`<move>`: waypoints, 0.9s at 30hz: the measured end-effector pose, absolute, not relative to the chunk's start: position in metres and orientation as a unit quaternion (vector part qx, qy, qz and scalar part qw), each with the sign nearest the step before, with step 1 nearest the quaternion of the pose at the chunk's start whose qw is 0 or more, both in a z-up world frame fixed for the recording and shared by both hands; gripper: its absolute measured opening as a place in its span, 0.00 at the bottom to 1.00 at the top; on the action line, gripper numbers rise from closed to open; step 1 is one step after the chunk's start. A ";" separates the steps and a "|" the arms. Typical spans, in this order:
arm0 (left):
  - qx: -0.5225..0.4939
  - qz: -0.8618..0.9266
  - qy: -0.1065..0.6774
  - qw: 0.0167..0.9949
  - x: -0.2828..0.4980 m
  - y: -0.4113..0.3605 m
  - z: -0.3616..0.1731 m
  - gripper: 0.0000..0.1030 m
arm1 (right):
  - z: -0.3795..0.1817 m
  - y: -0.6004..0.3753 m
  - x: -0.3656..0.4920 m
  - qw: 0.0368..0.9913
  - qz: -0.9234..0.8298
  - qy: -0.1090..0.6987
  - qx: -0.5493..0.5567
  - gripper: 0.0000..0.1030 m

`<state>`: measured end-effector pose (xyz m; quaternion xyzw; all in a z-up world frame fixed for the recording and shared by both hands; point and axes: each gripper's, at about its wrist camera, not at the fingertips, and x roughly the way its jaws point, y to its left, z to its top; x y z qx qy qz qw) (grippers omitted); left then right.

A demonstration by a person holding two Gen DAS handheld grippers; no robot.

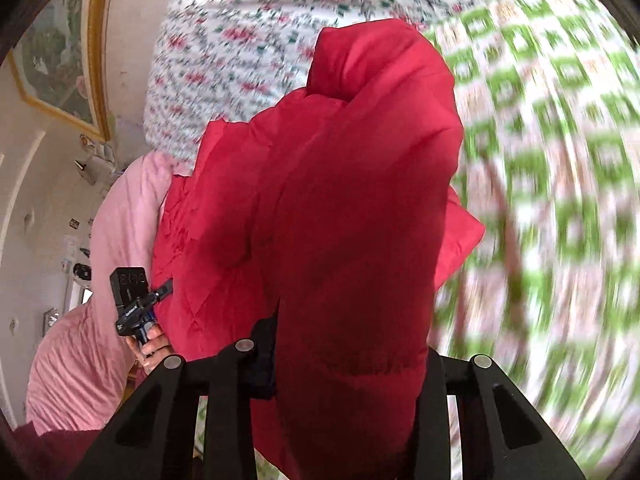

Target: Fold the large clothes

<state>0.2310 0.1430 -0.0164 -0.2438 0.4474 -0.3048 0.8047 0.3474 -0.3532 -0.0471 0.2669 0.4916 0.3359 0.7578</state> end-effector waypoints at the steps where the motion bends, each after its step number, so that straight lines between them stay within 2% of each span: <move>1: -0.247 -0.304 0.448 0.804 0.224 0.145 -0.018 0.37 | -0.049 -0.354 0.338 0.755 0.336 0.493 0.274 0.33; 9: -0.258 -0.285 0.469 0.795 0.176 0.154 -0.044 0.37 | -0.066 -0.364 0.268 0.749 0.320 0.495 0.303 0.33; 16: -0.266 -0.253 0.490 0.791 0.184 0.159 -0.069 0.39 | -0.091 -0.368 0.274 0.756 0.275 0.510 0.304 0.36; 19: -0.254 -0.237 0.494 0.797 0.179 0.155 -0.068 0.44 | -0.101 -0.370 0.275 0.759 0.262 0.511 0.307 0.41; 25: -0.246 -0.207 0.504 0.801 0.160 0.157 -0.066 0.58 | -0.102 -0.364 0.272 0.766 0.243 0.515 0.297 0.58; 27: -0.232 -0.192 0.504 0.810 0.156 0.154 -0.059 0.61 | -0.099 -0.363 0.271 0.771 0.228 0.520 0.289 0.71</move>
